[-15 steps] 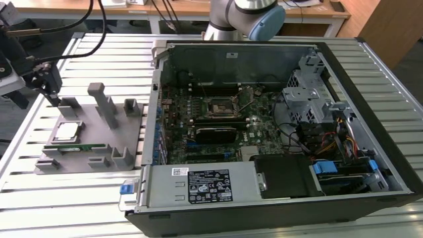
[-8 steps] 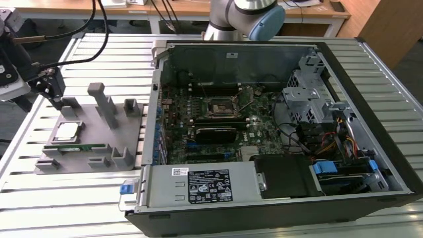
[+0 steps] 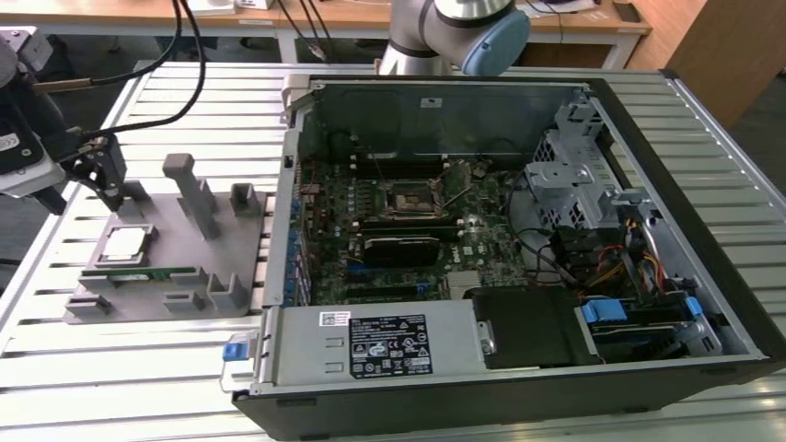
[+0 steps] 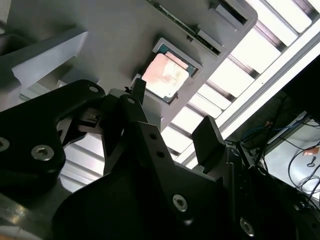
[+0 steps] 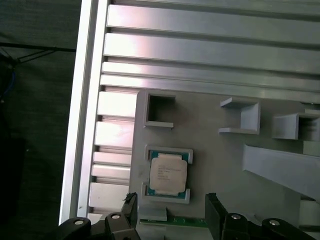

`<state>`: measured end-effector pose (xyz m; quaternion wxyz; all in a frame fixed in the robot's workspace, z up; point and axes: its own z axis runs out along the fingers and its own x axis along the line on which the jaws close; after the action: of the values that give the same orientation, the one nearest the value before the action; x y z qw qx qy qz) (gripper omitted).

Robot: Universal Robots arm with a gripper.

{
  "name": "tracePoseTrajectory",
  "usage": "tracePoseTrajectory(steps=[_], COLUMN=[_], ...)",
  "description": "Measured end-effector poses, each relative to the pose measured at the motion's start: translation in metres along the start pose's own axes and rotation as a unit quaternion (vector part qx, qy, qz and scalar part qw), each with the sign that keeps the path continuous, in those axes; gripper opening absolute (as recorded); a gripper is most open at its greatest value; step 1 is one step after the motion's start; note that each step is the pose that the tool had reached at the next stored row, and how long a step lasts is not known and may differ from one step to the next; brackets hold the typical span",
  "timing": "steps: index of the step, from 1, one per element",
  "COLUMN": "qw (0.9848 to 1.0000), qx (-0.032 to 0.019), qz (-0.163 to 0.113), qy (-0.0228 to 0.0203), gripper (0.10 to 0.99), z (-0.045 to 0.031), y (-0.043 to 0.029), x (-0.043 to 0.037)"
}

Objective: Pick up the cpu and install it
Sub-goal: 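Pick up the cpu and move it towards the insertion slot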

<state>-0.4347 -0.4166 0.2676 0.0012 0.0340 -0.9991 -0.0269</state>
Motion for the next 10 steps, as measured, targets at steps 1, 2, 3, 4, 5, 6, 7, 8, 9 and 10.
tracePoseTrajectory(steps=[1, 2, 3, 4, 5, 6, 7, 8, 9, 10], qw=[1.0, 1.0, 1.0, 1.0, 1.0, 1.0, 1.0, 1.0, 1.0, 1.0], qx=[0.0, 0.0, 0.0, 0.0, 0.0, 0.0, -0.0001, -0.0001, 0.0, -0.0001], qz=[0.0, 0.0, 0.0, 0.0, 0.0, 0.0, 0.0, 0.0, 0.0, 0.001], qy=[0.0, -0.0001, 0.0, -0.0001, 0.0, -0.0001, -0.0001, 0.0, 0.0, -0.0001], gripper=[0.647, 0.647, 0.647, 0.659, 0.722, 0.722, 0.722, 0.722, 0.722, 0.722], z=[0.0018, 0.0037, 0.0053, 0.0069, 0.0085, 0.0103, 0.0122, 0.014, 0.0158, 0.0176], y=[-0.0001, -0.0002, -0.0003, -0.0004, -0.0005, -0.0006, -0.0007, -0.0008, -0.0009, -0.0009], x=[0.0, 0.0, 0.0, 0.0, 0.0, 0.0, 0.0, 0.0, 0.0, 0.0])
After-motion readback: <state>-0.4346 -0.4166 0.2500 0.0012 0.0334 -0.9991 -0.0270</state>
